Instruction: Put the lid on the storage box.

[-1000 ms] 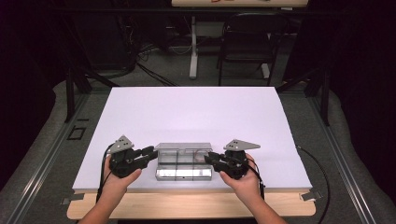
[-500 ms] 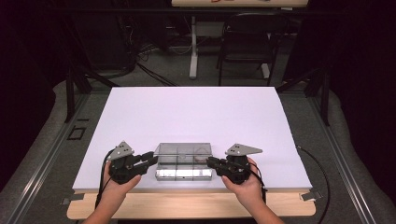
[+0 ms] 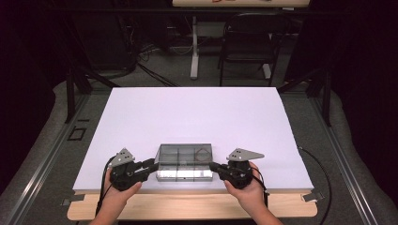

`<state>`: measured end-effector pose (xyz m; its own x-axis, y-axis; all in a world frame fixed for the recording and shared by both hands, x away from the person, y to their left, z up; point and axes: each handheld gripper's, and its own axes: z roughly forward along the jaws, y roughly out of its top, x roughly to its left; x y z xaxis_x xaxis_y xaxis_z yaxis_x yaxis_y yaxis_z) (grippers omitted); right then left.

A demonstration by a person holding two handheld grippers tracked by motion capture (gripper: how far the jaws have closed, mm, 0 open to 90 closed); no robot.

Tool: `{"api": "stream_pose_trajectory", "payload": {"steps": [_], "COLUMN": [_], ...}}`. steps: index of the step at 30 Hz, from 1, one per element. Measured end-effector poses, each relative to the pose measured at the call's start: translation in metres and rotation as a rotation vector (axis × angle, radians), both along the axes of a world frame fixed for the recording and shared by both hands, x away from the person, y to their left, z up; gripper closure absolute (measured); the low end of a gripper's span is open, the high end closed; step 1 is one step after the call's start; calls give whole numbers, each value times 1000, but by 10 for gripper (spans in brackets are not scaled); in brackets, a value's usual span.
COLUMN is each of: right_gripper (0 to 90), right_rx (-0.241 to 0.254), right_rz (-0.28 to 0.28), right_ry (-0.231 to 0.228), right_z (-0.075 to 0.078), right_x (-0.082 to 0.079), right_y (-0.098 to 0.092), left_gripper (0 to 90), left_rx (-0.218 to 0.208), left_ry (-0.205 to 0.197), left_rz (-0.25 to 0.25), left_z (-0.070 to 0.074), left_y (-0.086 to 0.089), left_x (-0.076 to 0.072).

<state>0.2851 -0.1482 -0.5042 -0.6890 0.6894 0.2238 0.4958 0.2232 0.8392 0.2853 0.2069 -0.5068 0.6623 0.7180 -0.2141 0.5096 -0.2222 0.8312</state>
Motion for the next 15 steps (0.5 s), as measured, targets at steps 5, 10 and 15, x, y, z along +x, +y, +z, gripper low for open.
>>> {"api": "stream_pose_trajectory", "payload": {"steps": [5,10,15], "right_gripper": [900,900,892], "right_rx": [-10,-9,-19], "right_rz": [2,5,5], "right_ry": [-2,9,3], "right_z": [-4,-7,-9], "right_x": [-2,-3,-5], "right_y": [-1,-3,-4], "left_gripper": [698,702,709], "left_rx": [26,28,31], "left_ry": [4,-4,3], "left_rz": [-6,-10,-13], "left_z": [-2,-6,-7], "left_y": [0,0,0], "left_x": [-3,-6,-8]}}
